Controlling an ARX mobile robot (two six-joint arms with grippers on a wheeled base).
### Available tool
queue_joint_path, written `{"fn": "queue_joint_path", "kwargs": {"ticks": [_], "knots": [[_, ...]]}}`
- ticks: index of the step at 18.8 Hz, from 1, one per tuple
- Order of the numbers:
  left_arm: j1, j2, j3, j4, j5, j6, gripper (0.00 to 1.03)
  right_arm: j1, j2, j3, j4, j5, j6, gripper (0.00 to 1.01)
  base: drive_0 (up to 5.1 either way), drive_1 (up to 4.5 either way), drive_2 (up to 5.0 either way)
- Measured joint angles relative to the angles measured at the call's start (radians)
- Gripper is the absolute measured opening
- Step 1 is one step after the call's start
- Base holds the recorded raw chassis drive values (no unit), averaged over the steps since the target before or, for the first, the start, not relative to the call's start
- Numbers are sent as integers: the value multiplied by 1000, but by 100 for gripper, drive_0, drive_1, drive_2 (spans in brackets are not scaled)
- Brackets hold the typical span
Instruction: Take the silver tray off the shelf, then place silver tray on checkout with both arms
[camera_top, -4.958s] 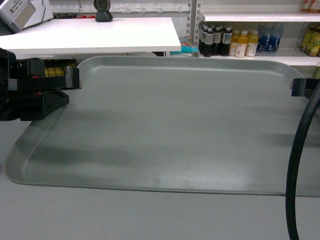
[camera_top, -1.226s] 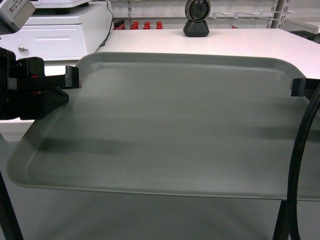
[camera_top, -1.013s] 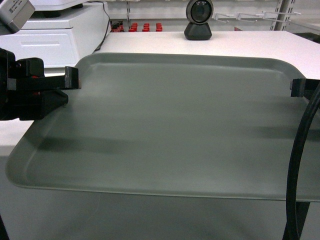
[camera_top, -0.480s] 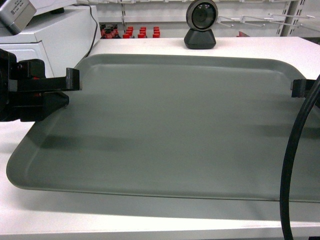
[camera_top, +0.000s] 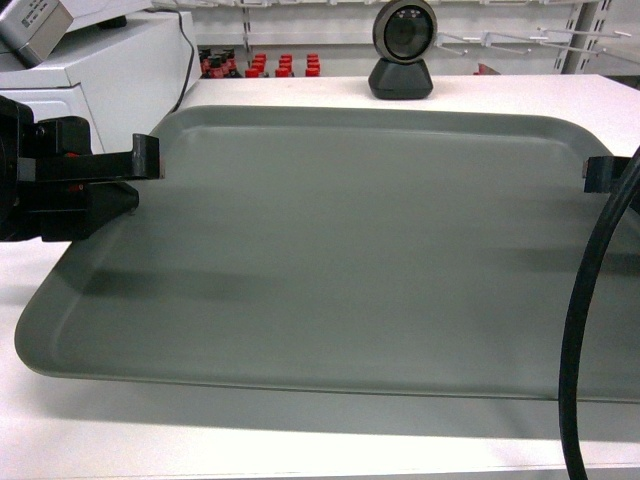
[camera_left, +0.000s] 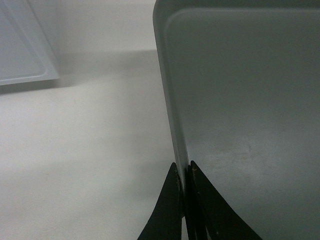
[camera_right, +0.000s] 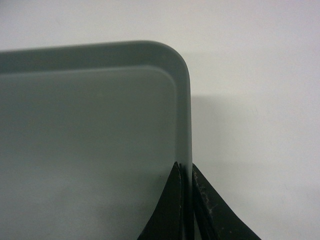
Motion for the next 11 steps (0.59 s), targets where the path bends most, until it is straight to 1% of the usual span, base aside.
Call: {"fn": "queue_joint_path", "kwargs": {"ticks": [1, 2, 3, 4, 5, 6, 7, 8, 9, 10, 11], "knots": [[-3, 1, -5, 29, -32, 6, 3, -13, 10, -18, 89, -53, 0, 3, 0, 0, 0], [-34, 13, -22, 130, -154, 48, 3, -22, 19, -18, 133, -104, 3, 2, 0, 0, 0], [-68, 35, -13, 190, -317, 88, 3, -25, 27, -2, 137, -119, 3, 2, 0, 0, 0], [-86, 53, 8, 193, -396, 115, 3, -31, 34, 12, 129, -141, 2, 2, 0, 0, 0], [-100, 76, 40, 172, -452, 132, 3, -40, 47, 28, 111, -160, 2, 2, 0, 0, 0], [-110, 98, 70, 153, -469, 140, 3, -58, 66, 50, 86, -168, -2, 2, 0, 0, 0], [-116, 118, 96, 136, -467, 142, 3, -72, 83, 71, 66, -178, -6, 2, 0, 0, 0], [-123, 200, 191, 72, -438, 122, 3, -119, 152, 173, -3, -216, -46, 2, 0, 0, 0], [-128, 299, 306, 14, -398, 85, 3, -157, 273, 352, -62, -241, -134, 2, 0, 0, 0], [-126, 332, 341, -1, -399, 76, 3, -156, 316, 416, -90, -243, -152, 2, 0, 0, 0], [-117, 359, 372, -19, -397, 72, 3, -156, 357, 472, -111, -249, -162, 2, 0, 0, 0]]}}
